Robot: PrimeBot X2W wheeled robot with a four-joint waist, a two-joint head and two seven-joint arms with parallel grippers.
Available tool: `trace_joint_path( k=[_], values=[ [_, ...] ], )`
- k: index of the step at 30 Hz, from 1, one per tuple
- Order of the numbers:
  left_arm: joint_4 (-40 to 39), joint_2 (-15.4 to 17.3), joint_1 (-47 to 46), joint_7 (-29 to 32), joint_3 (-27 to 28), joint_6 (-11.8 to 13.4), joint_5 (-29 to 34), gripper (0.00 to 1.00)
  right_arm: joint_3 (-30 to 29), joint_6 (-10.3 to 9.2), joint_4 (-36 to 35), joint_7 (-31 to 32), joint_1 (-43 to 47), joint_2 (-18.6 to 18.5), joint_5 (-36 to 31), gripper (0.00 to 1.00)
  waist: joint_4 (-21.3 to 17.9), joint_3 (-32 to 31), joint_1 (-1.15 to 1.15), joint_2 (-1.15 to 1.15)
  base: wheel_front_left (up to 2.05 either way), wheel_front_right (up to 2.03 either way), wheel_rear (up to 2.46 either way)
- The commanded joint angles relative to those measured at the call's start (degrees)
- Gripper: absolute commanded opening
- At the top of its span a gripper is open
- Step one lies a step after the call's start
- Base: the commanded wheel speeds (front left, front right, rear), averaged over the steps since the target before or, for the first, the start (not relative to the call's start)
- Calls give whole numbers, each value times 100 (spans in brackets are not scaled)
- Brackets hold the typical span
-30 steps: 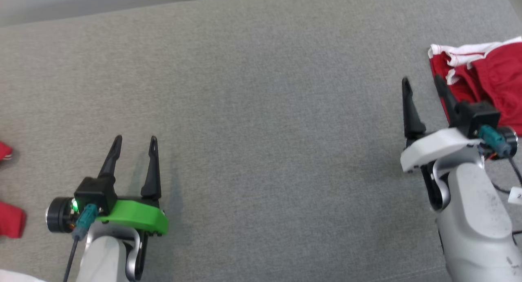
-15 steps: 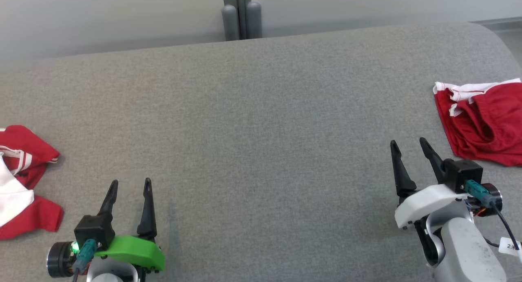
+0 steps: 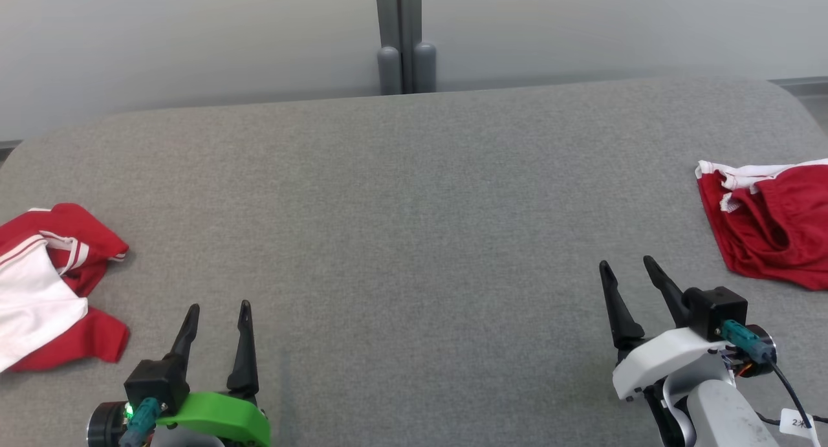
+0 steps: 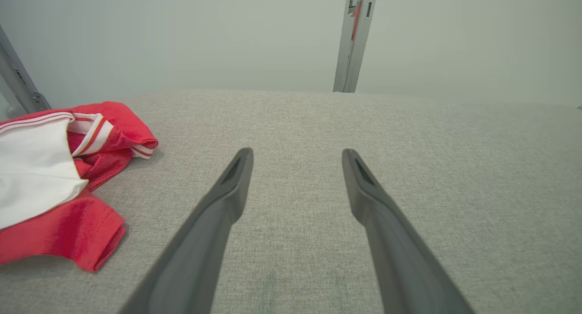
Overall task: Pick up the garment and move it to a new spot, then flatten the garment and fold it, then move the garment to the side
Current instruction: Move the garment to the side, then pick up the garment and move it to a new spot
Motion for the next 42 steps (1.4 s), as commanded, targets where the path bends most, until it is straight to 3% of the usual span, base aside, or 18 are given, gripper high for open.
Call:
trace_joint_path(
  k=[1, 6, 14, 25, 34, 42],
  values=[
    [-19, 12, 39, 0, -2, 15, -63, 100, 22, -9, -37, -10, 62, -22, 0, 100, 143, 54, 0, 0, 0, 0, 0],
    [-69, 14, -111, 0, 22, 15, -212, 100, -11, -9, -151, -10, 74, -23, -56, 100, 653, 168, 0, 0, 0, 0, 0],
    [136, 10, -118, 0, 177, 46, 38, 100, 149, -9, -49, -10, -26, -23, 172, 100, 1638, 305, 0, 0, 0, 0, 0],
    [475, 9, -141, 0, 374, 144, -375, 100, 212, -9, 109, -10, -236, -27, 156, 100, 2779, 485, 0, 0, 0, 0, 0],
    [750, 4, -419, 0, 403, 47, -906, 100, 377, -9, 157, -10, -468, -33, 16, 100, 2927, 774, 0, 0, 0, 0, 0],
    [1259, 55, -1363, 0, 316, -1, -1082, 100, 508, -9, 16, -10, -877, -33, -232, 100, 2581, 1441, 0, 0, 0, 0, 0]
  ],
)
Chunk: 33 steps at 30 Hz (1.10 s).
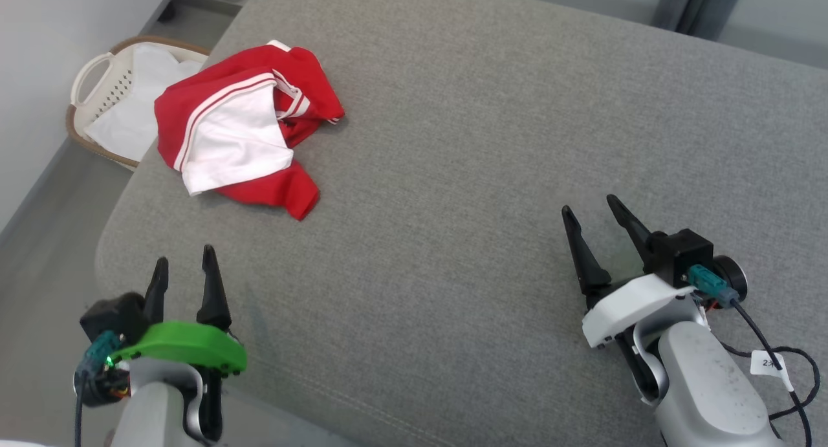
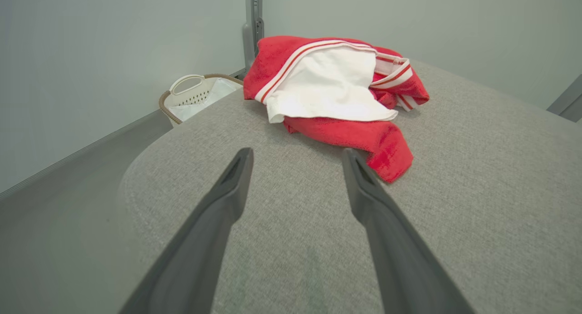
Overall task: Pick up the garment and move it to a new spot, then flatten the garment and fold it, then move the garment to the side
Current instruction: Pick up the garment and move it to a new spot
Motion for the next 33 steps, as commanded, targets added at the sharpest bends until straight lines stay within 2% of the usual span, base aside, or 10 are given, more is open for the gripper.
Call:
trace_joint_path(
  k=[1, 9, 18, 22, 26, 27, 29, 33],
  values=[
    [115, 110, -322, 0, -74, -28, -126, 100, 15, -9, -52, -10, -116, -43, -82, 100, -268, 467, 0, 0, 0, 0, 0],
    [758, 813, -1632, 0, -613, -25, -711, 100, 166, -9, -287, -10, -556, -41, -308, 100, -695, 1229, 0, 0, 0, 0, 0],
    [1762, 1612, -2761, 0, -1406, -25, -1422, 100, 373, -9, -573, -4, -874, -52, -377, 100, -1167, 1800, 0, 0, 0, 0, 0],
    [2536, 1728, -3066, 67, -1719, -24, -1813, 100, 405, -11, -608, -3, -930, -70, -388, 100, -1350, 1909, 0, 0, 0, 0, 0],
    [3038, 1657, -3167, 215, -1973, -24, -2129, 100, 366, -12, -599, 3, -889, -91, -414, 100, -1452, 1910, 0, 0, 0, 0, 0],
    [3104, 1602, -3128, 264, -2040, -25, -2197, 96, 349, -13, -585, 4, -859, -92, -409, 100, -1464, 1887, 0, 0, 0, 0, 0],
    [3210, 1565, -3047, 253, -2183, -32, -2287, 0, 314, -16, -545, 17, -788, -97, -400, 100, -1487, 1800, 0, 0, 0, 0, 0],
    [3175, 1707, -2938, 83, -2384, -32, -2395, 0, 220, -15, -559, 19, -677, -83, -244, 100, -1519, 1514, 0, 0, 0, 0, 0]
  ],
)
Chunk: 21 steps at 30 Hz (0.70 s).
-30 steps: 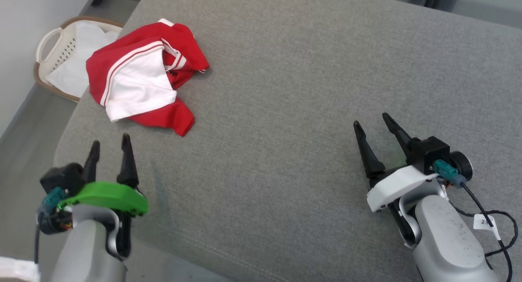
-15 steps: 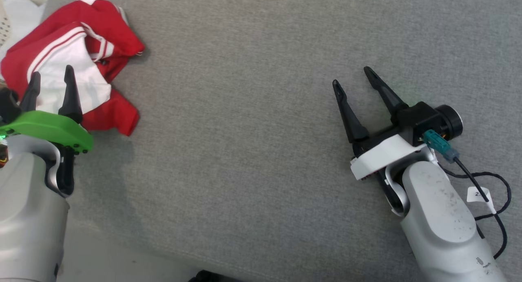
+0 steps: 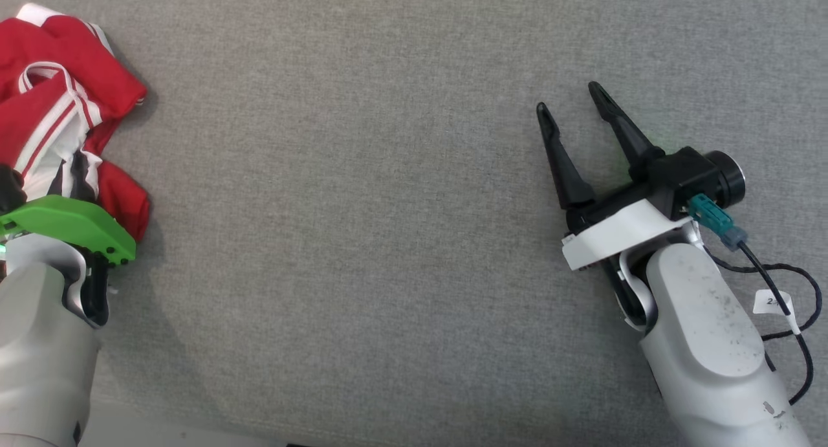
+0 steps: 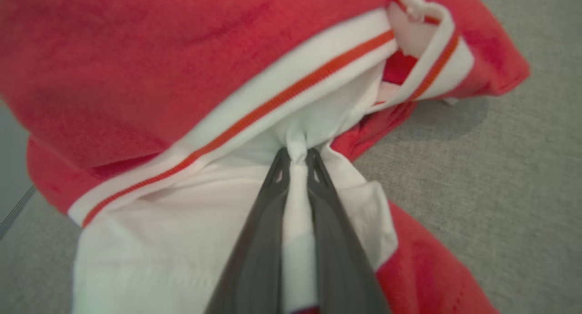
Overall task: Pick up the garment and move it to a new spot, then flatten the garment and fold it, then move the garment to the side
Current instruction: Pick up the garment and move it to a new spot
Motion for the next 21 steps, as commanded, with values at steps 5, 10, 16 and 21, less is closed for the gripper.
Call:
trace_joint_path(
  k=[5, 10, 16, 21],
  values=[
    [-797, 327, -78, -77, 38, -30, 359, 0, -158, -19, 132, 32, 411, -90, 228, 100, -81, -658, 0, 0, 0, 0, 0],
    [-1948, 322, 152, -69, 477, -25, 1061, 0, -138, -17, 71, 30, 623, -81, 502, 100, -350, -1097, 0, 0, 0, 0, 0],
    [-3034, 21, 415, -65, 353, -26, 1521, 0, -84, -17, 8, 30, 946, -81, 749, 100, -953, -1449, 0, 0, 0, 0, 0],
    [-3585, -364, 691, -65, -206, -26, 1733, 0, -10, -17, -44, 29, 1165, -84, 822, 100, -1596, -1607, 0, 0, 0, 0, 0]
  ],
)
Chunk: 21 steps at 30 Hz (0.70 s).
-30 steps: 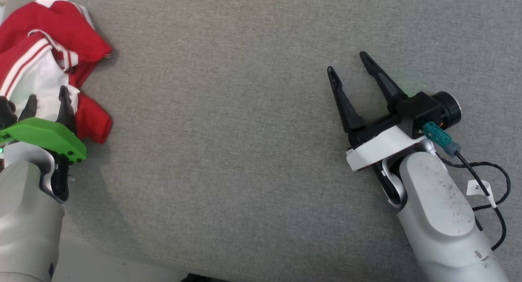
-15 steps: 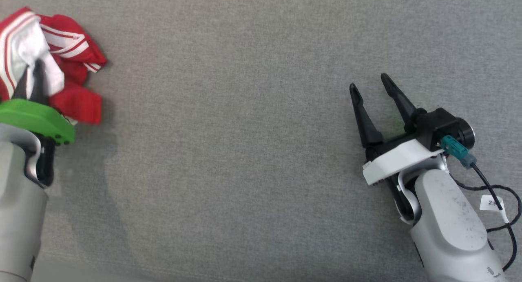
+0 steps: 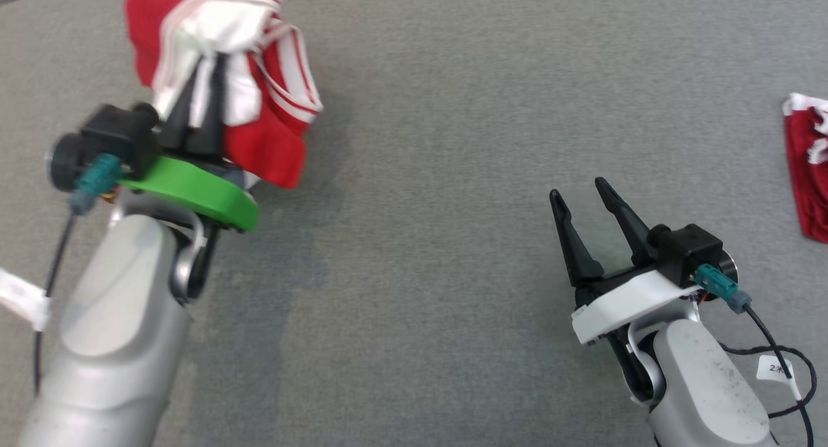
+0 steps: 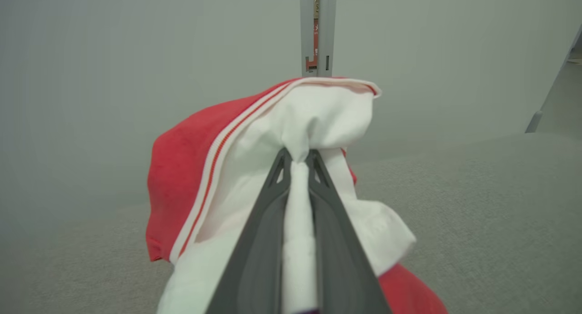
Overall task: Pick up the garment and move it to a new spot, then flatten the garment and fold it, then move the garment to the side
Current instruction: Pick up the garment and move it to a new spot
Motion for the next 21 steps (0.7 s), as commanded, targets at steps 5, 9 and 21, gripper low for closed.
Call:
trace_joint_path(
  k=[5, 9, 21],
  values=[
    [-53, -355, 286, -19, -774, -16, -28, 0, 101, -9, -40, 0, 238, -21, 149, 100, -1313, -422, 0, 0, 0, 0, 0],
    [73, -604, 417, -19, -1252, -16, -101, 0, 146, -9, -47, 0, 316, -25, 199, 100, -1724, -495, 0, 0, 0, 0, 0],
    [344, -959, 1492, -18, -620, 34, 307, 100, -39, -9, 71, 0, 623, -23, 108, 100, -1780, -837, 0, 0, 0, 0, 0]
  ],
)
